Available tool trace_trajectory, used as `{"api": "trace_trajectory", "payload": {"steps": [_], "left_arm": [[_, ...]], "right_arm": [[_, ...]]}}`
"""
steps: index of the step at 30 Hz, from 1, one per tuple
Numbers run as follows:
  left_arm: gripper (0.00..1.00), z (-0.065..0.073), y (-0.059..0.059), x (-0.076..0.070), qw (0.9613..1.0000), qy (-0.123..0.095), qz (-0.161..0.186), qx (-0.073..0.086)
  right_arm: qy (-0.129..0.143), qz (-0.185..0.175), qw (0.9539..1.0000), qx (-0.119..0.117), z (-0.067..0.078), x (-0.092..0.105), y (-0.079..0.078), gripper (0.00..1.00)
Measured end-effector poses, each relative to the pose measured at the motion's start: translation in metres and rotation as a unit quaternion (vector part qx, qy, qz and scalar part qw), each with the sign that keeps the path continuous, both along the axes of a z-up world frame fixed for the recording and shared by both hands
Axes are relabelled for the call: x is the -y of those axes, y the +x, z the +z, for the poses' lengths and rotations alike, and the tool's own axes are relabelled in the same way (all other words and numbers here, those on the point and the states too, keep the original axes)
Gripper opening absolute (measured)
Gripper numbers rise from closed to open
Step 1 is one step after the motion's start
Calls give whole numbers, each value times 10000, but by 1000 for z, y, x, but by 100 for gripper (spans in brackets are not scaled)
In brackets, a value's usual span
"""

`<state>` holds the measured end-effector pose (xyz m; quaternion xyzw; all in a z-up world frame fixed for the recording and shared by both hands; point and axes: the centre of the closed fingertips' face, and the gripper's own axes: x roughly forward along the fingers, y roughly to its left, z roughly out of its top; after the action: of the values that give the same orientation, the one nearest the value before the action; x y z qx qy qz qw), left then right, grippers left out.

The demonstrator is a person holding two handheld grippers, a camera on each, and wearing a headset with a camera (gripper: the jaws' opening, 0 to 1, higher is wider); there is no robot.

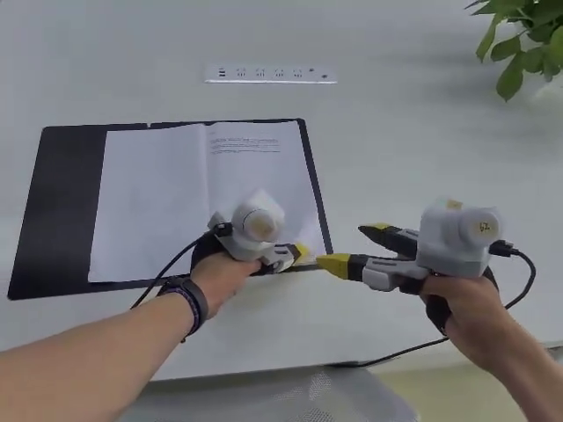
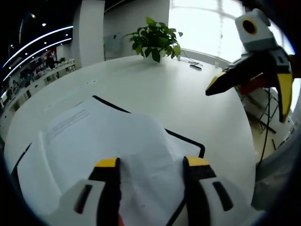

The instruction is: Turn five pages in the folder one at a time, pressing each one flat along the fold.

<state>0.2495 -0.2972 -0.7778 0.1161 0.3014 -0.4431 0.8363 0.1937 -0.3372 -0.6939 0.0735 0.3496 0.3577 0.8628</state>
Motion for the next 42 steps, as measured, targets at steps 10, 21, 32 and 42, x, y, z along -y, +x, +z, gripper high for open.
{"api": "trace_trajectory", "payload": {"steps": [10,21,32,42], "left_arm": [[51,1,2,-2,10000,-53,36,-5],[51,1,1,-2,9999,-83,38,-44],[52,1,1,-1,9998,-134,41,-130],[60,7,-9,-1,9993,-218,-65,-297]], "right_arm": [[192,268,9994,-116,-9,-22,23,63],[502,363,9968,-498,-32,-42,46,58],[768,310,9943,-676,-40,-41,51,38],[839,170,9934,-766,-45,-35,41,23]]}}
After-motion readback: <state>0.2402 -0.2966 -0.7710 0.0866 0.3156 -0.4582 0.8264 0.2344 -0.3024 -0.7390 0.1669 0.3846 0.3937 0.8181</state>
